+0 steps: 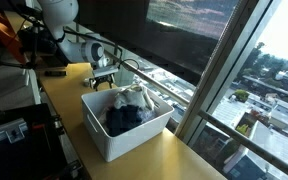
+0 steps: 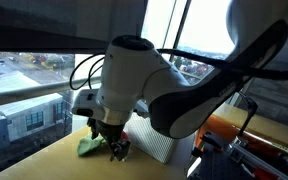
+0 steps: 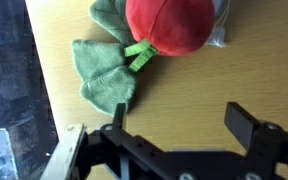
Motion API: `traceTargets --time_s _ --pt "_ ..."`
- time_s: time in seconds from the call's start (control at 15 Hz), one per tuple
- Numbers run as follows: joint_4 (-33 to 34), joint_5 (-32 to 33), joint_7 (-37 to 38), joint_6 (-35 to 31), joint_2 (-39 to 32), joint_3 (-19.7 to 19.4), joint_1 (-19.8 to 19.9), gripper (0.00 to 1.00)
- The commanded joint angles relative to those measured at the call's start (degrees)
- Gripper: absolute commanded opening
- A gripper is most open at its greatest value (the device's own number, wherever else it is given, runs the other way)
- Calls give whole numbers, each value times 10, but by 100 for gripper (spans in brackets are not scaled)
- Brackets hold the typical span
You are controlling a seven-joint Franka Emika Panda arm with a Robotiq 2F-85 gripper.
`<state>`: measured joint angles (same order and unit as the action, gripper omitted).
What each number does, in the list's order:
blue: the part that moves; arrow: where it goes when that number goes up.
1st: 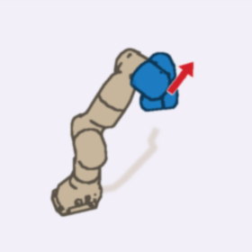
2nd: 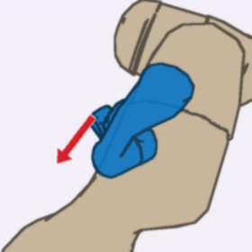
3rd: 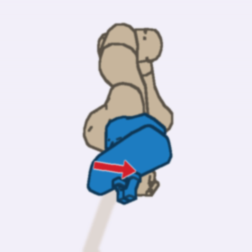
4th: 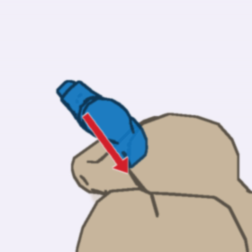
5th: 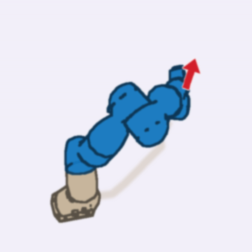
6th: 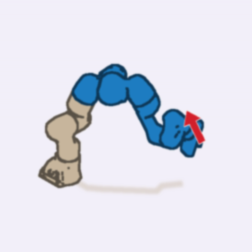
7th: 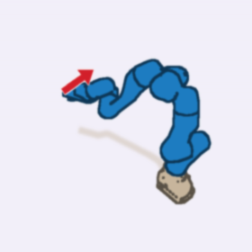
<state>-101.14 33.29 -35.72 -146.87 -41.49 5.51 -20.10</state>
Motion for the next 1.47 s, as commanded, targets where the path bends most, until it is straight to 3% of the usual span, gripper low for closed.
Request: traceTargets --time_s 0.0,0.4,0.47,0.53,0.67,1.0,1.27,1.4 --pt "88 37 31 34 -63 -27 -10 100" --pt "170 54 42 100 -128 -37 6 100" --pt "181 48 34 113 -136 -32 11 94" --pt "193 43 26 127 -142 -27 16 74" --pt "210 36 19 148 -150 -20 21 69" --pt "225 18 7 184 -149 -2 32 31" --pt "154 2 2 178 -82 20 41 2" --pt "99 -9 -7 165 -30 36 51 0"
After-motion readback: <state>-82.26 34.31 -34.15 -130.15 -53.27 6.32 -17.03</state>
